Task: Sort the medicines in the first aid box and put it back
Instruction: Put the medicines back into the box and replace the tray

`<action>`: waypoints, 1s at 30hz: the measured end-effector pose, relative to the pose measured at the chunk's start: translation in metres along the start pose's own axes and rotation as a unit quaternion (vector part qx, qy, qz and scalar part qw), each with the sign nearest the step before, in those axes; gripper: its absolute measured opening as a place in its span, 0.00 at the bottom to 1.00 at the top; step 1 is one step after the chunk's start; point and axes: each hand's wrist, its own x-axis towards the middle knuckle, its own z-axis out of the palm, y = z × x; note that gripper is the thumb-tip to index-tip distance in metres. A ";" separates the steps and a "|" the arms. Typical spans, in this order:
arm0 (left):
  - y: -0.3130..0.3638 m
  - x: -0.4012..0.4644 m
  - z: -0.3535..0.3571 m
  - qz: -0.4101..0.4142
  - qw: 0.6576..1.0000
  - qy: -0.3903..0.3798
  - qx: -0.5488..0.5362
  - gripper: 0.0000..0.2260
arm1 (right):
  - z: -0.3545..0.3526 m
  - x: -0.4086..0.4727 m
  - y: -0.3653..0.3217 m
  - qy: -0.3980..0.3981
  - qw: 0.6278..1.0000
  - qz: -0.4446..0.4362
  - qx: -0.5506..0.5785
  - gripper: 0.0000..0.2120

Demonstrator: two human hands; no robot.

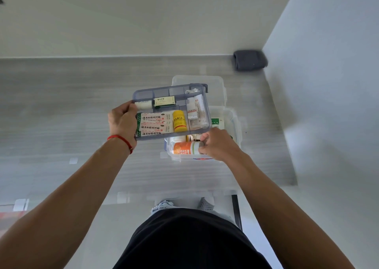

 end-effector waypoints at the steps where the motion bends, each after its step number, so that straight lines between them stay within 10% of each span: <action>1: 0.000 -0.002 0.002 0.002 1.000 -0.004 0.003 0.18 | -0.003 -0.002 0.004 0.001 1.000 0.007 0.026 0.09; 9: -0.008 -0.022 0.033 0.030 0.997 -0.064 0.028 0.16 | -0.054 -0.017 0.034 0.186 0.924 0.065 0.329 0.14; 30: -0.041 -0.050 0.072 0.166 0.970 -0.028 0.177 0.13 | -0.035 -0.005 0.060 0.252 0.966 0.024 0.061 0.12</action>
